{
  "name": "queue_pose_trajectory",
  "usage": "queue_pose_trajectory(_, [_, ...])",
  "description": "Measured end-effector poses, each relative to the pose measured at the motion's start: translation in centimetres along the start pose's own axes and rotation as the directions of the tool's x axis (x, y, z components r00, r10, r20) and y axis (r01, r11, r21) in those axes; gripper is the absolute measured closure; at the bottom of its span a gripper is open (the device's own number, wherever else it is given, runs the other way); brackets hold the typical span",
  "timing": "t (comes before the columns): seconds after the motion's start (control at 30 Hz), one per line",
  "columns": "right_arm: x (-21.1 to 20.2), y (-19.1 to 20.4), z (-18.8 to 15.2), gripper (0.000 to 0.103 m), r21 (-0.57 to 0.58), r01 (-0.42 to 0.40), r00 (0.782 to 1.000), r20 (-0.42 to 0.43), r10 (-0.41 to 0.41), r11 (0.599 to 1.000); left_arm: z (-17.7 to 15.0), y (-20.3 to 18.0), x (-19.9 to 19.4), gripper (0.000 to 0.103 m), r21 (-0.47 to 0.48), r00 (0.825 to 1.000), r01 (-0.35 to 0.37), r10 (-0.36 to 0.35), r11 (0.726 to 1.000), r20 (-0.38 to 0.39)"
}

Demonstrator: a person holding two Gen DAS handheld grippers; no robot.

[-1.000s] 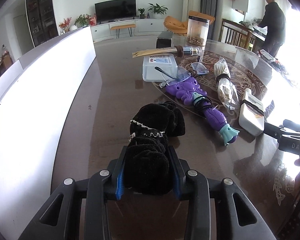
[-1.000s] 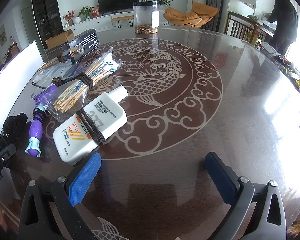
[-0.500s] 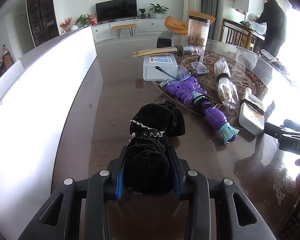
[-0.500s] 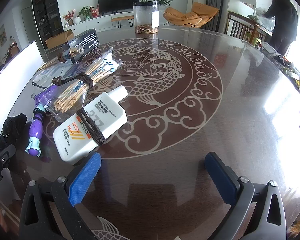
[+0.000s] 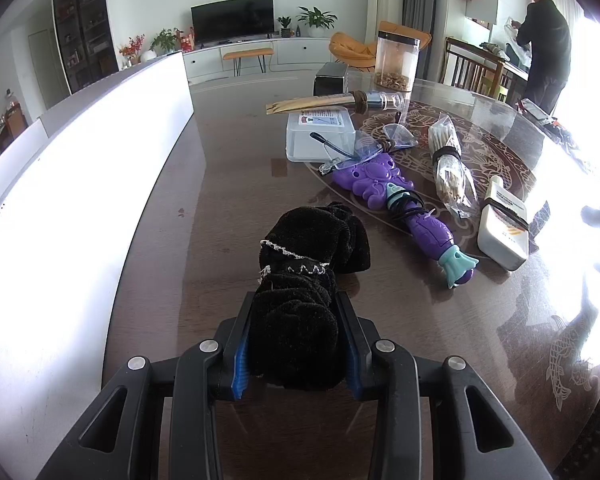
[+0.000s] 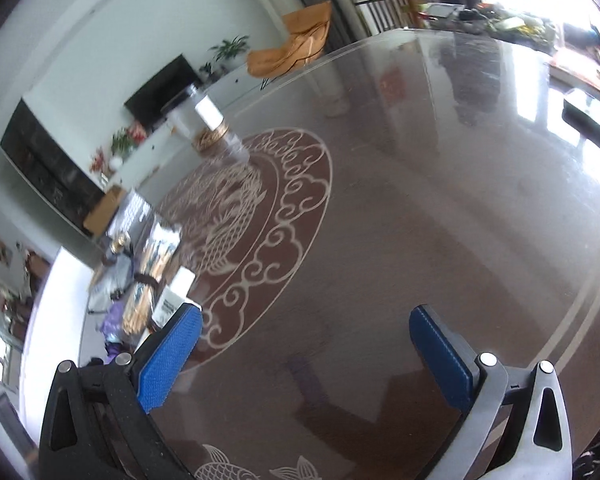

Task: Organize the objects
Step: 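Grasp the white sunscreen bottle with the right gripper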

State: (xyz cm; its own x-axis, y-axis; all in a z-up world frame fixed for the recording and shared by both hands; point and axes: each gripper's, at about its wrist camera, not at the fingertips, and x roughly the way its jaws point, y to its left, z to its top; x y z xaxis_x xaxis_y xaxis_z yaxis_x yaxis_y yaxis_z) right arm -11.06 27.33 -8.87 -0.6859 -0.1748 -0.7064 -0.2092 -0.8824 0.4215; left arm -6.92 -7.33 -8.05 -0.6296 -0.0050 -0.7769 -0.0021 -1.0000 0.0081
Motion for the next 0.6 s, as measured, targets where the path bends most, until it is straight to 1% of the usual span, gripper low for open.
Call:
queue_pose_trajectory(0.07, [-0.2,0.7,0.3,0.0,-0.021,-0.002,1.0,0.003,0.003,1.0,0.0,0.0,0.0,0.066,0.0,1.0,0.0,0.0,1.0,0.0])
queue_pose_trajectory(0.13, [0.3,2.6,0.2,0.0,-0.087,0.0,1.0,-0.024,-0.002,0.996,0.0,0.0,0.0,0.066,0.0,1.0,0.0,0.0,1.0,0.0])
queue_pose_trajectory(0.17, [0.7,4.3,-0.1,0.0,-0.145,0.009,0.999,-0.034,-0.014,0.989,0.0,0.0,0.0,0.066,0.0,1.0,0.0,0.0,1.0,0.0])
queue_pose_trajectory(0.2, [0.9,5.3,-0.2,0.0,-0.177,0.024,0.999,-0.027,-0.03,0.984,0.0,0.0,0.0,0.066,0.0,1.0,0.0,0.0,1.0,0.0])
queue_pose_trajectory(0.23, [1.2,6.1,-0.3,0.0,-0.197,0.035,0.999,-0.02,-0.04,0.98,0.0,0.0,0.0,0.066,0.0,1.0,0.0,0.0,1.0,0.0])
queue_pose_trajectory(0.33, [1.6,8.3,0.0,0.0,-0.204,0.0,0.999,-0.037,-0.007,0.979,0.0,0.0,0.0,0.066,0.0,1.0,0.0,0.0,1.0,0.0])
queue_pose_trajectory(0.37, [2.1,9.3,0.1,0.0,-0.216,-0.006,0.998,-0.061,-0.007,0.976,0.0,0.0,0.0,0.066,0.0,1.0,0.0,0.0,1.0,0.0])
queue_pose_trajectory(0.4, [3.1,10.7,-0.1,0.0,-0.234,-0.02,0.993,-0.12,-0.008,0.972,0.0,0.0,0.0,0.066,0.0,1.0,0.0,0.0,1.0,0.0])
queue_pose_trajectory(0.47, [5.2,13.3,-1.2,0.0,-0.27,-0.065,0.974,-0.225,0.003,0.961,0.0,0.0,0.0,0.066,0.0,1.0,0.0,0.0,1.0,0.0])
queue_pose_trajectory(0.53, [6.2,15.2,-2.1,0.0,-0.321,-0.058,0.972,-0.235,-0.02,0.945,0.0,0.0,0.0,0.066,0.0,1.0,0.0,0.0,1.0,0.0])
queue_pose_trajectory(0.6, [7.8,17.1,-3.5,0.0,-0.411,-0.002,0.966,-0.237,-0.105,0.912,0.0,0.0,0.0,0.066,0.0,1.0,0.0,0.0,1.0,0.0])
